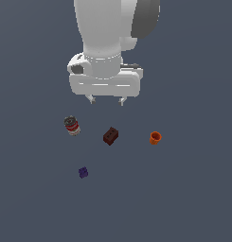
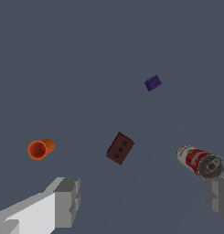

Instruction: Pick up a designated object from a clutter of objects.

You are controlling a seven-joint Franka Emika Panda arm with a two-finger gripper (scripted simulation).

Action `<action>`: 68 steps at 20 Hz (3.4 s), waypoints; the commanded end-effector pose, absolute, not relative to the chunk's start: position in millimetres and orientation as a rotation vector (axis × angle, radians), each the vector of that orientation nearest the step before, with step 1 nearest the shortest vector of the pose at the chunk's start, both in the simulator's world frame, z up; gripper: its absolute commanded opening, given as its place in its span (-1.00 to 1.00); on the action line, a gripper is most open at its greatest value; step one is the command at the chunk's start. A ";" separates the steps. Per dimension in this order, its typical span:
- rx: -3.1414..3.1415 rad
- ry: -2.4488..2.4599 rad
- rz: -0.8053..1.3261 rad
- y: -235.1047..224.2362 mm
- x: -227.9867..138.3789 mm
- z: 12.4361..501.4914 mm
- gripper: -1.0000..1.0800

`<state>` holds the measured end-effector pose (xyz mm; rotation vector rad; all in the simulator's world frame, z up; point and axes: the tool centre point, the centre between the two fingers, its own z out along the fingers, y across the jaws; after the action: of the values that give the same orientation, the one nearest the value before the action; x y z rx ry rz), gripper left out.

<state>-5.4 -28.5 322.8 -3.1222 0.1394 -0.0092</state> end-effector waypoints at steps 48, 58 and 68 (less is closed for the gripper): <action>-3.142 -0.053 0.001 208.4 -31.3 68.0 0.92; -3.141 -0.053 0.000 209.3 -31.2 37.9 0.92; -3.141 -0.053 0.000 209.3 -31.2 37.9 -1.00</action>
<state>-31.2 209.7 38.8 -3.1408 -0.0539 -0.0012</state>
